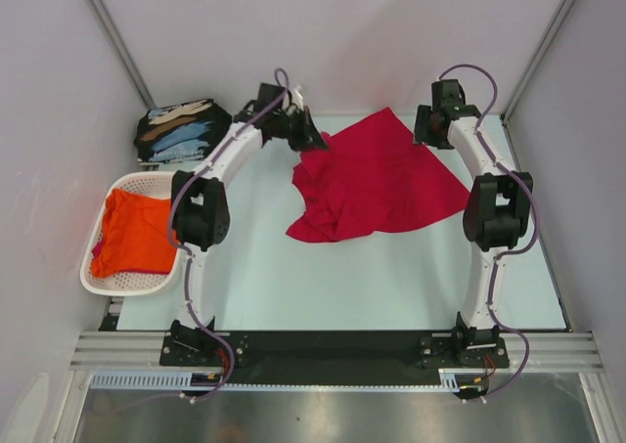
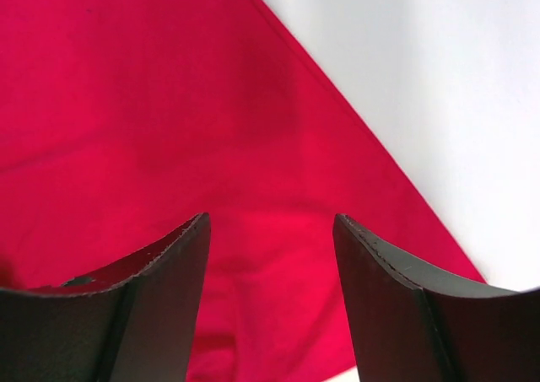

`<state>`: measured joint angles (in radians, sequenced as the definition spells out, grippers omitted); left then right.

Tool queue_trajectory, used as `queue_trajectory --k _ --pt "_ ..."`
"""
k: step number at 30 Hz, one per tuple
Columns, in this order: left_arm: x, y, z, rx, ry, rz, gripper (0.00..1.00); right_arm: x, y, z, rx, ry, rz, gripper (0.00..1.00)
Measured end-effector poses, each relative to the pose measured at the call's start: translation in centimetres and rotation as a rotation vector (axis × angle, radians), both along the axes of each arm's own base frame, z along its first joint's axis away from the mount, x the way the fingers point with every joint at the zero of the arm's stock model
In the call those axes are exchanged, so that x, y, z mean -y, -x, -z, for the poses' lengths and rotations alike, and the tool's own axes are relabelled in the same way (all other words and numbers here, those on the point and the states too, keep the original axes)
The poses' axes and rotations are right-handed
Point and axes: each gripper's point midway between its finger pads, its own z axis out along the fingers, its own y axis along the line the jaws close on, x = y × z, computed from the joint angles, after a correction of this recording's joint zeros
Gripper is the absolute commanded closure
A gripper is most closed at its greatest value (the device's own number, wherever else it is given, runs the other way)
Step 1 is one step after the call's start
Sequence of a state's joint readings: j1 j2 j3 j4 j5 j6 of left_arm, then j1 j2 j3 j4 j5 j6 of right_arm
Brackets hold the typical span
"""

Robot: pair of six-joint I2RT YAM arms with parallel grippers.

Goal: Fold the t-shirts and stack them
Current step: Flatten out the tshirt

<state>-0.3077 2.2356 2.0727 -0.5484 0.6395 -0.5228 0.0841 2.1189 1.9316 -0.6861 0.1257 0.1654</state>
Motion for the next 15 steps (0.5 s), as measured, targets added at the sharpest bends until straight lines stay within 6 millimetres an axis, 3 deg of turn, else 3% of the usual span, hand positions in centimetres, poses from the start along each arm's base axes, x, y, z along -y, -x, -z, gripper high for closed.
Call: queue_trajectory --k 2,4,9,15 --pt "2.0 3.6 2.7 -0.093 0.008 0.085 1.0 -0.4 -0.5 0.3 0.002 -0.006 0.0 0.35" --pt "2.7 7.2 5.9 -0.209 -0.001 0.152 1.0 -0.8 -1.1 0.6 0.004 -0.022 -0.001 0.35" --pt "1.0 14.3 11.5 -0.418 -0.13 0.258 1.0 -2.4 -3.6 1.5 0.017 -0.074 -0.027 0.36" --pt "-1.5 21.8 14.5 -0.555 -0.322 0.348 1.0 -5.2 -6.4 4.1 0.009 -0.155 -0.075 0.37"
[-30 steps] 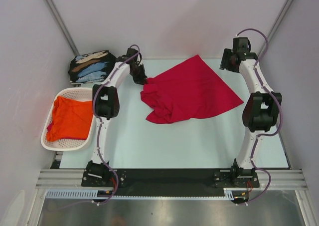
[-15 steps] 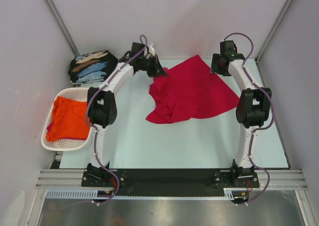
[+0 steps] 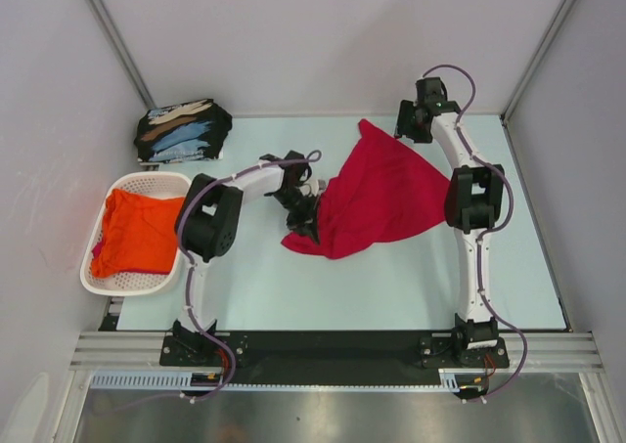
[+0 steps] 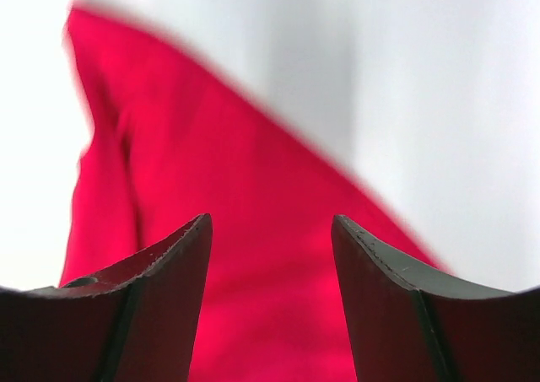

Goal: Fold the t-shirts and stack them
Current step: Flatten out the tshirt

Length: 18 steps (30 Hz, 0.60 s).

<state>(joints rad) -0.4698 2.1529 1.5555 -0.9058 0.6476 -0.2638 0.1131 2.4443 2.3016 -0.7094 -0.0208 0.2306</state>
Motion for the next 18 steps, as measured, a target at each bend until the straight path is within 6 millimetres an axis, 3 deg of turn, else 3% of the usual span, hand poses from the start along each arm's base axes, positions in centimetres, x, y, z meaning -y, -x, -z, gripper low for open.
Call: queue_trajectory --k 5,6,8,9,10,12,15,18 --pt "-3.5 5.0 0.6 -0.082 -0.136 0.011 0.99 -2.3 -0.3 1.7 -0.025 -0.054 -0.031 0.37" --pt "-4.1 5.4 0.6 -0.09 -0.157 0.008 0.74 -2.7 -0.3 1.8 -0.027 -0.068 -0.037 0.37" --pt "-4.8 5.6 0.6 -0.087 -0.181 0.008 0.51 -3.8 -0.3 1.6 -0.021 -0.105 -0.055 0.38" --pt "-4.9 5.5 0.6 -0.086 -0.189 -0.003 0.3 -4.4 -0.5 1.5 -0.013 -0.127 -0.067 0.38" --pt "-4.9 5.4 0.5 -0.082 -0.19 -0.008 0.23 -4.9 -0.7 1.3 -0.004 -0.149 -0.078 0.39" --pt "-4.7 5.3 -0.1 -0.076 -0.185 -0.025 0.13 -6.3 -1.1 1.1 0.013 -0.197 -0.105 0.39" --pt "-5.1 4.6 -0.9 -0.013 -0.207 -0.038 0.1 -7.8 -2.0 1.6 0.037 -0.246 -0.137 0.39" --pt "-5.7 3.5 -1.9 0.069 -0.231 -0.058 0.07 -9.6 -3.1 3.4 0.049 -0.293 -0.162 0.39"
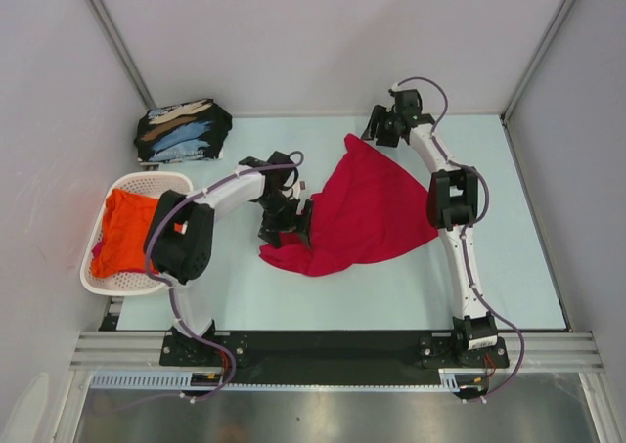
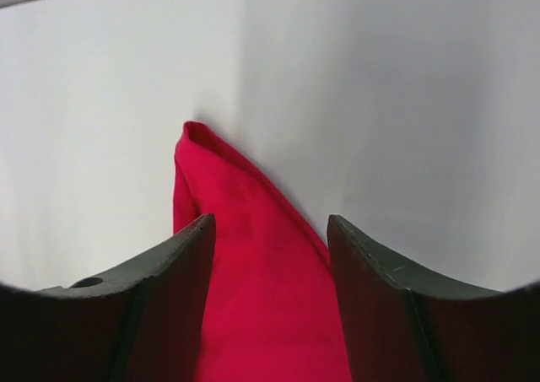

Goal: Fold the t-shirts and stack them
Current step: Flatten out the tshirt

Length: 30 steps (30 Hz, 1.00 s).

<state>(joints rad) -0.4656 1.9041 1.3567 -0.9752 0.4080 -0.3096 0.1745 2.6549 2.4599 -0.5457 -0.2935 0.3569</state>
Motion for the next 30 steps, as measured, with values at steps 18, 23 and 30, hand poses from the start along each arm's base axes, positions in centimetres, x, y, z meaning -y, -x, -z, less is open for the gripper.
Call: queue_trajectory --k 18,23,30 --pt "-1.6 -2.1 -3.4 0.194 -0.044 -0.113 0.01 -3.9 -3.1 2.2 0.083 -0.203 -0.045 0.66" --pt "-2.5 -4.5 -5.0 0.255 -0.07 -0.188 0.0 -3.7 -2.5 2.2 0.064 -0.223 -0.075 0.49" --pt "-3.2 -7.0 -6.5 0.309 -0.053 -0.254 0.01 -4.2 -1.4 1.8 0.052 -0.21 -0.117 0.43"
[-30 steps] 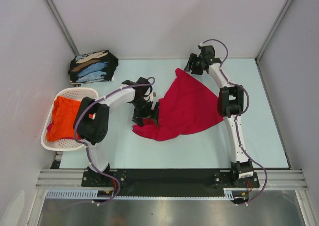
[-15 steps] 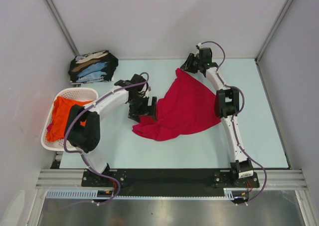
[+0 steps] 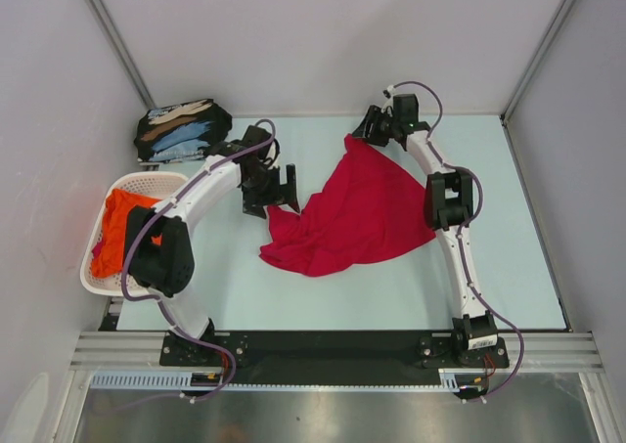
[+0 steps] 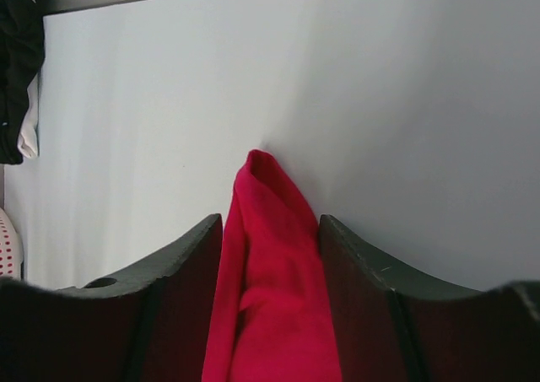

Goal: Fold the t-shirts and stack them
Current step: Flatten out the tshirt

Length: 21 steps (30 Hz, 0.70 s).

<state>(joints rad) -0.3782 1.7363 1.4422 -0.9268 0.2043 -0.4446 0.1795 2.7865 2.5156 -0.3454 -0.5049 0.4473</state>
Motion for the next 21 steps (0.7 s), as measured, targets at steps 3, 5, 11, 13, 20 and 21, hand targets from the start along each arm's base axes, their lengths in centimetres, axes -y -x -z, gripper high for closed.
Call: queue_trajectory --k 3,5,11,13,20,21 --pt "0.0 0.0 0.2 -0.005 -0.001 0.001 0.0 -0.2 0.0 0.0 0.006 0.004 -0.006 0.43" --pt "0.0 0.1 0.3 -0.008 -0.003 0.001 0.0 -0.3 0.0 0.0 0.01 0.006 -0.007 0.43" --pt "-0.1 0.2 0.4 -0.011 -0.005 0.0 0.0 -1.1 0.1 0.1 0.011 0.014 -0.01 0.52" --pt "-0.1 0.2 0.4 -0.011 -0.004 0.0 0.0 -1.5 0.3 0.1 0.011 0.024 -0.013 0.74" --pt "-0.4 0.2 0.4 -0.015 -0.007 -0.007 0.0 -3.0 3.0 1.6 -0.084 0.099 -0.056 1.0" --pt "-0.4 0.1 0.4 -0.015 -0.007 -0.009 0.0 -2.9 3.4 1.7 -0.09 0.121 -0.056 1.0"
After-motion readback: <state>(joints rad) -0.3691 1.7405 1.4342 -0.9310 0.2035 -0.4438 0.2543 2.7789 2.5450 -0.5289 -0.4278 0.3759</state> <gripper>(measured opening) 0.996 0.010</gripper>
